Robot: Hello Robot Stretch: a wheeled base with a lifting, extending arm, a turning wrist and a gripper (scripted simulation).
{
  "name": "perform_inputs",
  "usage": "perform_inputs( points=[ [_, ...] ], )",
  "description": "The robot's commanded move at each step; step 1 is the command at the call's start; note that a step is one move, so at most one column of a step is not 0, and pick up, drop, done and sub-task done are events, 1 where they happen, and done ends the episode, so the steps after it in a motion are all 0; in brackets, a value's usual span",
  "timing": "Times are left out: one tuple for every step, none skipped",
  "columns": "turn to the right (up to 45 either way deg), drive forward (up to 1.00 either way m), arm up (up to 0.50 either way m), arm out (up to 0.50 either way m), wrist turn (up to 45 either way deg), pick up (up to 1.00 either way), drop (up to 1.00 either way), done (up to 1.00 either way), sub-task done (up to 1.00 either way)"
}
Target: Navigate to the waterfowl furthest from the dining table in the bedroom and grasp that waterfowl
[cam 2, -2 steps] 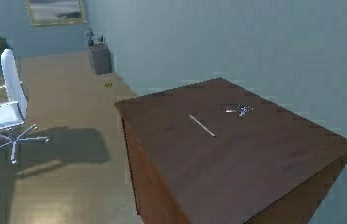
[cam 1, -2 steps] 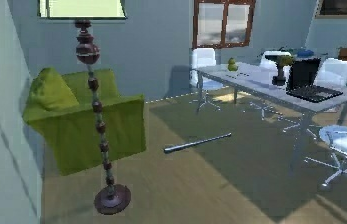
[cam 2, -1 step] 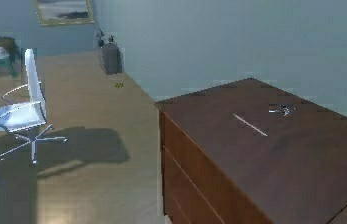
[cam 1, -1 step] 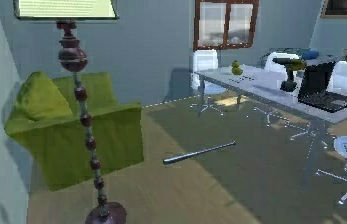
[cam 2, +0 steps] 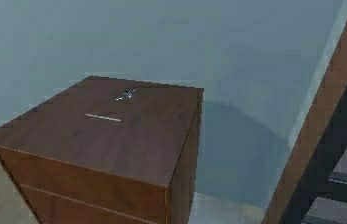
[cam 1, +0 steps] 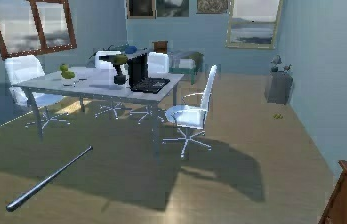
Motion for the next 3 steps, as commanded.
perform_inputs(
  points=[
    [12.0, 0.0, 0.0, 0.0, 0.0, 0.0, 0.0, 0.0, 0.0],
    [0.0, 1.0, 0.0, 0.0, 0.0, 0.0, 0.0, 0.0, 0.0],
    [27.0, 0.0, 0.0, 0.0, 0.0, 0.0, 0.0, 0.0, 0.0]
  ],
)
